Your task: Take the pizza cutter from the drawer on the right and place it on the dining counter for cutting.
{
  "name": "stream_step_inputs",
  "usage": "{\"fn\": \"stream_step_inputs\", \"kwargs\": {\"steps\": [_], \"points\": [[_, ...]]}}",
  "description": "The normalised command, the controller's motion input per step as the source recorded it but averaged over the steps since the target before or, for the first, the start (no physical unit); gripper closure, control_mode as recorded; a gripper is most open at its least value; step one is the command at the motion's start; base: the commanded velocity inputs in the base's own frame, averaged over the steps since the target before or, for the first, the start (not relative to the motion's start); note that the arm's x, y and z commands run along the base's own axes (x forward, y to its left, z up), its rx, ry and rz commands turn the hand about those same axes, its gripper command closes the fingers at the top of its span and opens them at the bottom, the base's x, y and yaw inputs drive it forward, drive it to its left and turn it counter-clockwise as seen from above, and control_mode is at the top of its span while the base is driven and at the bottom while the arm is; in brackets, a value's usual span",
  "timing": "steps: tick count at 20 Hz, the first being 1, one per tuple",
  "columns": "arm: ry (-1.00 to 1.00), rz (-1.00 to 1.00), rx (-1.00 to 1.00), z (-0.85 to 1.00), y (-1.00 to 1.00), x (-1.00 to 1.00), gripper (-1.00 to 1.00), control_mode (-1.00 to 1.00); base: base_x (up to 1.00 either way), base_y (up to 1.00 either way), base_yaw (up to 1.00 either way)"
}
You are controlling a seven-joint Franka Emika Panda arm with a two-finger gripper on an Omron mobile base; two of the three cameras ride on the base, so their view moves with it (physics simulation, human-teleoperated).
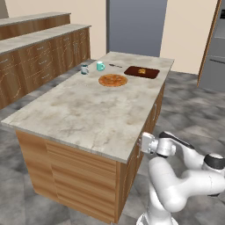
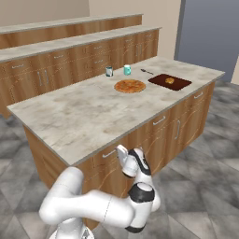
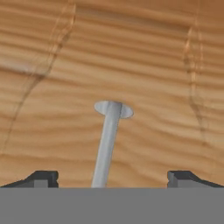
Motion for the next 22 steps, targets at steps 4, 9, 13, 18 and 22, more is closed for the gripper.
{"fn": "stream_step_inputs", "kwargs": {"steps": [4,9,13,18,22], "points": [[-0.12,0.00,0.05,-0.63,0.01,0.25,-1.00,-1.00,0.00,0.00,0.00],[-0.07,0.00,0.08,-0.44,0.22,0.14,-1.00,-1.00,0.00,0.00,0.00],[-0.03,0.00,0.12,-0.42,0.33,0.01,-1.00,-1.00,0.00,0.00,0.00],[-0.04,0.00,0.06,-0.34,0.25,0.00,-1.00,-1.00,0.00,0.00,0.00],[0.00,0.00,0.00,-0.01,0.05,0.00,-1.00,-1.00,0.00,0.00,0.00]]}}
